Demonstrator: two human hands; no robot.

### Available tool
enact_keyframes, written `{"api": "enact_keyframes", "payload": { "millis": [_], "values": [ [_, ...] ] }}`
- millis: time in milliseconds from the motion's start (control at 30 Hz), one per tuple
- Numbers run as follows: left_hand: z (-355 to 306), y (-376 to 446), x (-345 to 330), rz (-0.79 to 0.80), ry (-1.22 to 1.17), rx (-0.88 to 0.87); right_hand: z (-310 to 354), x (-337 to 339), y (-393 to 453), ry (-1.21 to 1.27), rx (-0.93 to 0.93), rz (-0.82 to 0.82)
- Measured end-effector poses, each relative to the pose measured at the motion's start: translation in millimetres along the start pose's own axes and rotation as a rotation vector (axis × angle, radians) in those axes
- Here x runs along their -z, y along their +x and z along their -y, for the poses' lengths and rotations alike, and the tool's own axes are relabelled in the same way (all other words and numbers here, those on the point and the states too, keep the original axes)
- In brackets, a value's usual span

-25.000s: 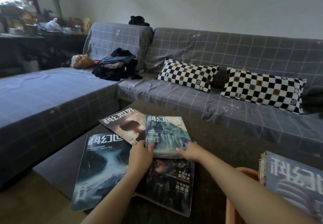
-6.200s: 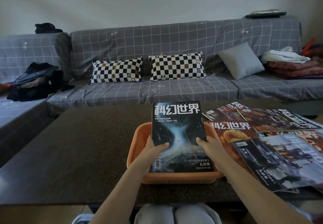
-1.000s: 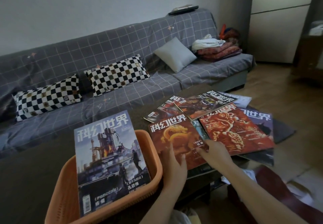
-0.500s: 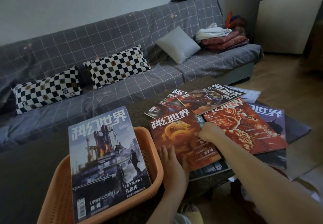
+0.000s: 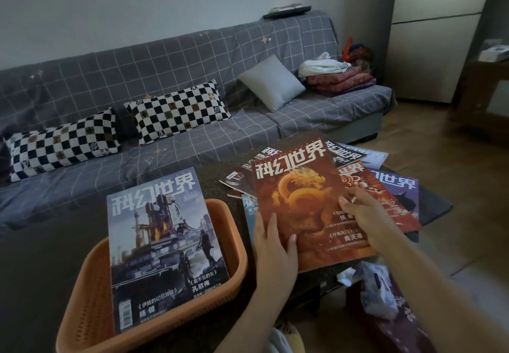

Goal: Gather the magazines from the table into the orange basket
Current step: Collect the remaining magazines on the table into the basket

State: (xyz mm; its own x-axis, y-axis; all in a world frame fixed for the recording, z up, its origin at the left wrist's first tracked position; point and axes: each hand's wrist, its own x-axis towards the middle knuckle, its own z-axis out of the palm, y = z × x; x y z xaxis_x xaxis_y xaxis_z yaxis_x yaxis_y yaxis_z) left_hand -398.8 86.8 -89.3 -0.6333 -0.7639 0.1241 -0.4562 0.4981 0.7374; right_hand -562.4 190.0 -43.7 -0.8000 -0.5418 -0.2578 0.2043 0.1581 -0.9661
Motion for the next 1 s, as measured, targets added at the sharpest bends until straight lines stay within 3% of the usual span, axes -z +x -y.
{"api": "enact_keyframes", "payload": {
  "millis": [167, 500, 1000],
  "values": [
    [-27, -6, 27, -0.054, -0.17, -0.061, 10, 25, -28, 0.131, -0.039, -0.018],
    [-8, -20, 122, -0.117, -0.514, 0.15, 22, -36, -67, 0.165, 0.093, 0.124],
    [99, -36, 220, -0.38, -0.322, 0.307, 7, -206, -70, -0.114, 0.253, 0.322]
  ]
}}
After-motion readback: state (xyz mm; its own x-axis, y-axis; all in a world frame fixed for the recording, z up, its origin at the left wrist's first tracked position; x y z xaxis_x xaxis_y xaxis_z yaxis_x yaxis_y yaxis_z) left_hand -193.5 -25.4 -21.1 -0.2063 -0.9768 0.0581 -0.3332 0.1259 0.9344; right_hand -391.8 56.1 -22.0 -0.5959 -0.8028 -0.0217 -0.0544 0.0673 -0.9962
